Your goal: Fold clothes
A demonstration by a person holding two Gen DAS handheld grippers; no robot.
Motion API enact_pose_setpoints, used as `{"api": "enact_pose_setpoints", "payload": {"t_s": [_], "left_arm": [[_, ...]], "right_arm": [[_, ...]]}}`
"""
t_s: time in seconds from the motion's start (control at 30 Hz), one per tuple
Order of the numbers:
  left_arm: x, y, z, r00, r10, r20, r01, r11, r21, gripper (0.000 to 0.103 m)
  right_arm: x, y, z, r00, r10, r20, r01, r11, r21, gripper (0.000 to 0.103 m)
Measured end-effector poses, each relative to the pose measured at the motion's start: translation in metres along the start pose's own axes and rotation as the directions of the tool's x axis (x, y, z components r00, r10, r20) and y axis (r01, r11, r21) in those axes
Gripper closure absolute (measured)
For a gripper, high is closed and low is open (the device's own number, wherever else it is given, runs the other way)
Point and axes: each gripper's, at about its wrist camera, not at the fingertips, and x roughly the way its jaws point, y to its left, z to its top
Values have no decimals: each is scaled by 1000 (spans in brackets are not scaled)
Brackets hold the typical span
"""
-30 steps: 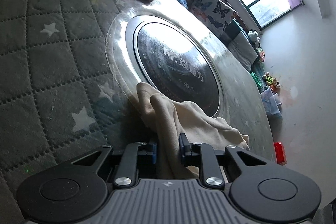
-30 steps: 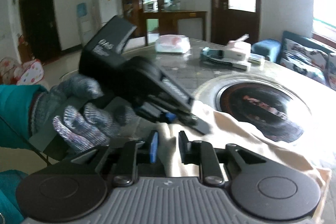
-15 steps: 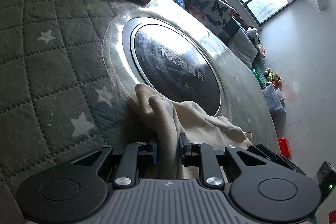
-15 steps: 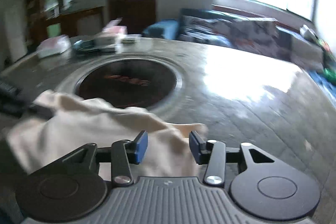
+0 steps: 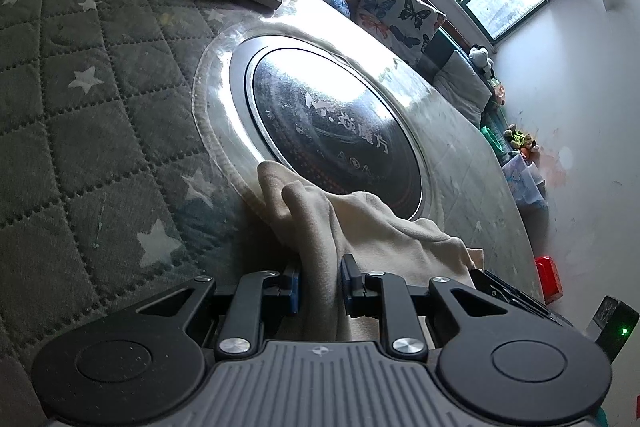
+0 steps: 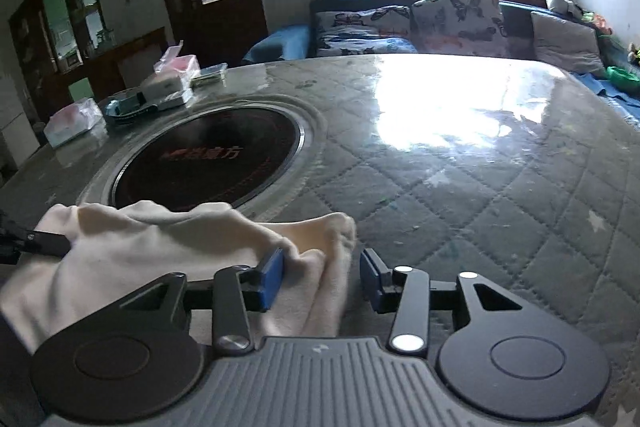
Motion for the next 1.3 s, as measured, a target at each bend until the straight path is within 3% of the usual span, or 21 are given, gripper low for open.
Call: {"api": "enact_pose_setpoints", "payload": {"t_s": [0.07,0.13,0.23,0.57,0.67,0.93,1.3], "left_arm": [[-1,-2,0,1000,8,2,-8,1000,10,81],[-1,-5,0,1000,19,3,-19,1000,19,82],[-2,-11,3,1000,30,7,-31,999,33,82],[13,-73,28,999,4,41,-11,986,167,84],[27,-99,34,999,-16,41,7,978,207,84],[72,-162,45,999,-48,18,41,955,293,84],[138,-220,48,998,-49,-39,60,924,377,84]], "right_arm": [[-3,-2,0,1000,5,4,-5,1000,8,70],[-9,-2,3,1000,-2,23,2,1000,7,87],[-17,-4,7,999,-13,52,13,1000,6,92],[-45,-8,20,988,-48,148,48,999,4,92],[-54,-17,28,980,-91,174,92,996,3,93],[-70,-62,53,945,-237,225,235,971,37,93],[-65,-121,65,899,-389,202,375,921,106,93]]}}
